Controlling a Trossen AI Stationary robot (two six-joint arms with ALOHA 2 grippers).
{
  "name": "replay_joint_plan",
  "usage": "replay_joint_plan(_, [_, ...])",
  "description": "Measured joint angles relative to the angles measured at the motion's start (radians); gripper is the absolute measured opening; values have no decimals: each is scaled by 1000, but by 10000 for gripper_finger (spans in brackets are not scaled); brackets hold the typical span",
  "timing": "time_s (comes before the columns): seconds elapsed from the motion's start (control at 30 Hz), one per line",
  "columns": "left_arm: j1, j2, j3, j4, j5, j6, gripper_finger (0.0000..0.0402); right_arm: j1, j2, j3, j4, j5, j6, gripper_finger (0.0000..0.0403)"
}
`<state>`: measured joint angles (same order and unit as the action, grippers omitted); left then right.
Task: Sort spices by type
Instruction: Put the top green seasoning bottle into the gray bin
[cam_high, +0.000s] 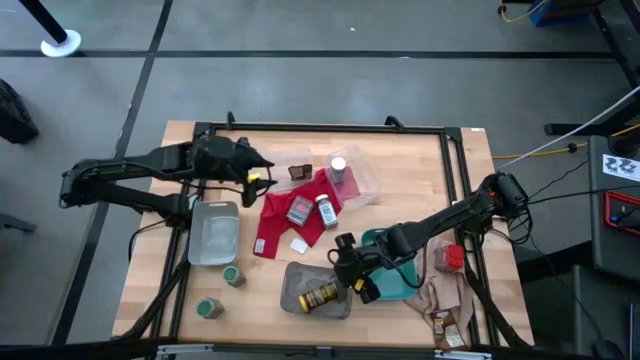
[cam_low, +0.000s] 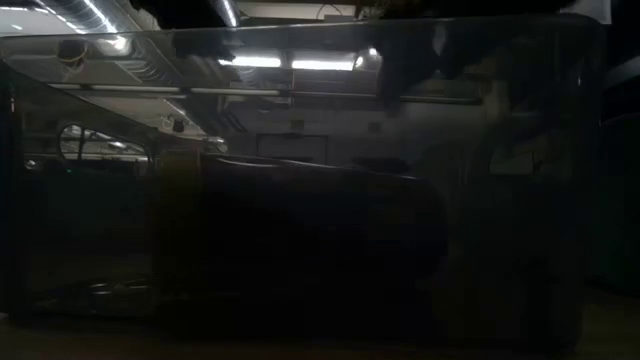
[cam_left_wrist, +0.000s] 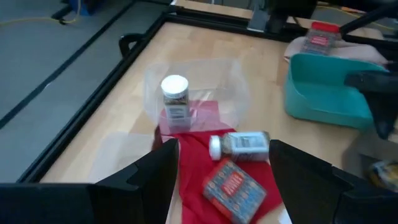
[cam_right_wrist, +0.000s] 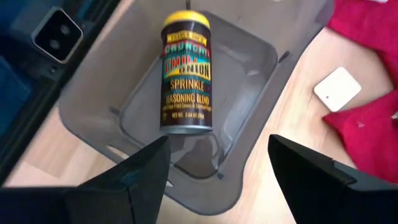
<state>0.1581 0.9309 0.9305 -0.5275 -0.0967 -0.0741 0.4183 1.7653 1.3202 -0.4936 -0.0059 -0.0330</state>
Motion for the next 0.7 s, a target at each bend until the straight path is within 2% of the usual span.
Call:
replay_joint_plan(0.13, [-78, -34, 28, -101, 44, -28, 235, 0, 0, 64, -77, 47, -1, 271])
replay_joint_plan(0.3, [-237, -41, 38, -231, 83, -190, 235, 0, 0, 117, -158, 160, 0, 271])
replay_joint_plan(0.53, [-458, -24, 38, -399, 98, -590, 235, 0, 0, 140, -158, 223, -2, 271])
replay_joint_plan(0.7, [-574, -19, 38, -452, 146, -902, 235, 0, 0, 140, -160, 257, -2, 271])
